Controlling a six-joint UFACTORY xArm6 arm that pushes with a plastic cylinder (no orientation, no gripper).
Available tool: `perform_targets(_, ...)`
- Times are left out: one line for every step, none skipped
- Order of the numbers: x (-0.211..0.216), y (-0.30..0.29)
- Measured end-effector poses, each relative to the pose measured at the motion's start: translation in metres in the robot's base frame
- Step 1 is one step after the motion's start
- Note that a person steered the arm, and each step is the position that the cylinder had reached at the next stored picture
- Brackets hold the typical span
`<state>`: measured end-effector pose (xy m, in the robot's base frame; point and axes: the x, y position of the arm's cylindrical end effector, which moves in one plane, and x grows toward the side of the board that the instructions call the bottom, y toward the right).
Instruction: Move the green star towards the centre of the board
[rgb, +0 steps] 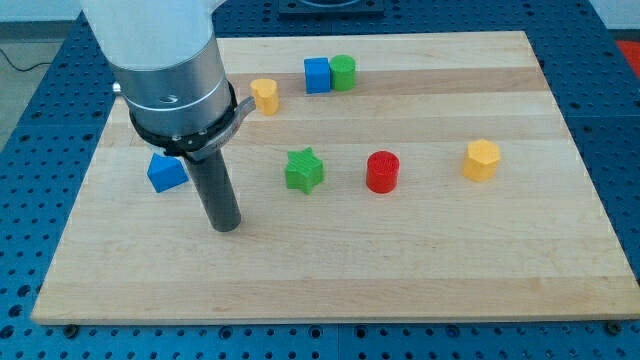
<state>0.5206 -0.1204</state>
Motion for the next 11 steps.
perform_targets(0.000, 0.000)
perform_targets(-0.005, 0.000)
perform_targets(-0.030, 0.010)
perform_targets(-0.079, 0.029)
perform_targets(-0.100, 0.051)
perform_targets(-0.073, 0.026)
perform_targets(-0.042, 0.024)
perform_targets(-0.049, 0.063)
perform_targets(-0.083, 0.093)
perform_targets(-0.082, 0.087)
perform_targets(-0.030, 0.055)
